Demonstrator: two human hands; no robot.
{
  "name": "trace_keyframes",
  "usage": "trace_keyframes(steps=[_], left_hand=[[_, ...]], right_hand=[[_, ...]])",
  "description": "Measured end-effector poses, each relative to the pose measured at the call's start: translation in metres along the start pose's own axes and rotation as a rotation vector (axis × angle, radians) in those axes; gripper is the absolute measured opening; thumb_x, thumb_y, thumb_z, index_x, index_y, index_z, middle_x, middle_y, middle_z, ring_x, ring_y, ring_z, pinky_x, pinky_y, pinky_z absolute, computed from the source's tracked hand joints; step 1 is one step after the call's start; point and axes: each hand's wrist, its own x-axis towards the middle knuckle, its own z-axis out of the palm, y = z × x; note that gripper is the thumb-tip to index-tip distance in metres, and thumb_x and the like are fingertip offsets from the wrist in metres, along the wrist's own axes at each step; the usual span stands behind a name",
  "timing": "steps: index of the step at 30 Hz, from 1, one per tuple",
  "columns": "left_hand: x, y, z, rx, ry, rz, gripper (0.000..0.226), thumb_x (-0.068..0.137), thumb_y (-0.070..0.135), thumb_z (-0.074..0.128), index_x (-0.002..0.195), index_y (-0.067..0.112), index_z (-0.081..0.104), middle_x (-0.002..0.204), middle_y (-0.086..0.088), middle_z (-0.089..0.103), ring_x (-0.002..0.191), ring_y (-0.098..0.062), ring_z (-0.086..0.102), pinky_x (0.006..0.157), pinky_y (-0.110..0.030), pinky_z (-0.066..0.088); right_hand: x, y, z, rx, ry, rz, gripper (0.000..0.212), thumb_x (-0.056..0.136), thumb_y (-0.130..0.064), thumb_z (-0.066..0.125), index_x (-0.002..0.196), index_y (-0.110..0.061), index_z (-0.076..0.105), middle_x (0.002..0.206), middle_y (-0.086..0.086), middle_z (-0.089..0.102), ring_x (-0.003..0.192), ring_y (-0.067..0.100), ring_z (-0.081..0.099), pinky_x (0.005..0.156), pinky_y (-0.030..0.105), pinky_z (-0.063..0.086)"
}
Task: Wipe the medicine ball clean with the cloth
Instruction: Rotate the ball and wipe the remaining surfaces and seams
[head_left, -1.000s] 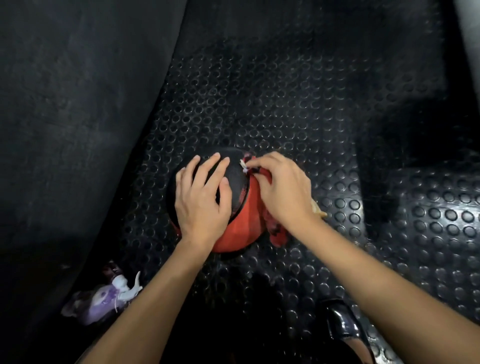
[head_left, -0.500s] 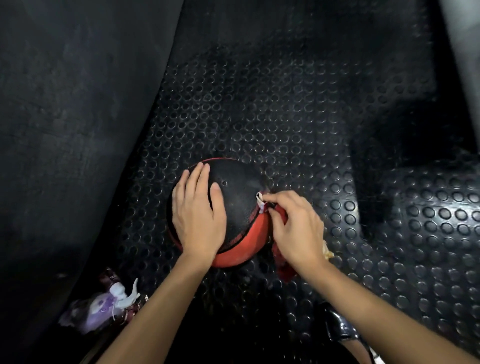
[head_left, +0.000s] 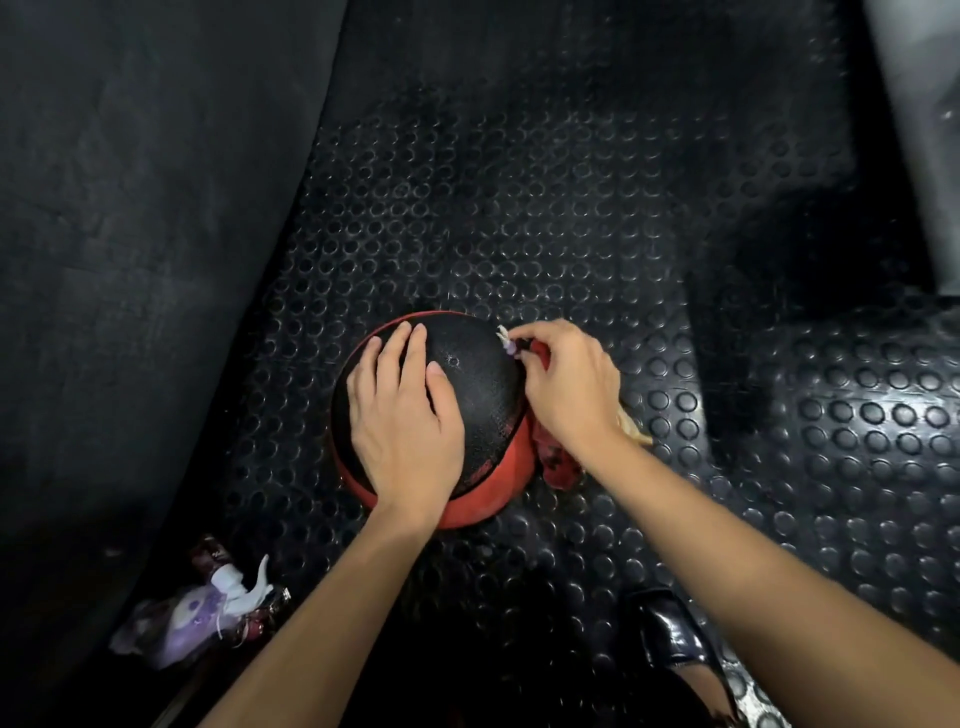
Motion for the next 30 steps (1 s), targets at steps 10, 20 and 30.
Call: trace_keyframes(steps=[10,20,30], left_hand=[[0.006,0.003,0.003,-0.006,-0.011,-0.003,0.049,0.097,0.031,0.027,0.135,0.012,0.052,0.14,-0.001,0.051,0.135,-0.024,0.038,0.112,-0.043,0.029],[0.03,0.001,0.002,-0.065,-0.049,-0.082,0.049,0.095,0.031,0.03,0.135,0.015,0.052,0.142,0.0,0.05,0.136,-0.022,0.036,0.115,-0.038,0.022],[0.056,-0.006,-0.01,-0.284,-0.243,0.365,0.031,0.097,0.022,0.045,0.123,0.019,0.061,0.137,0.003,0.052,0.137,-0.017,0.032,0.117,-0.04,0.019]], right_hand=[[-0.001,0.0,-0.002,0.001,0.014,-0.011,0.027,0.09,-0.017,0.055,0.107,-0.033,0.068,0.112,-0.011,0.064,0.104,0.017,0.057,0.079,0.03,0.041],[-0.045,0.034,0.007,0.137,0.074,0.069,0.027,0.088,-0.015,0.06,0.108,-0.033,0.065,0.104,-0.018,0.06,0.088,0.005,0.056,0.069,0.021,0.036],[-0.046,0.018,0.011,0.126,0.189,-0.201,0.031,0.086,-0.013,0.059,0.112,-0.03,0.065,0.105,-0.016,0.058,0.094,0.01,0.053,0.074,0.021,0.04]])
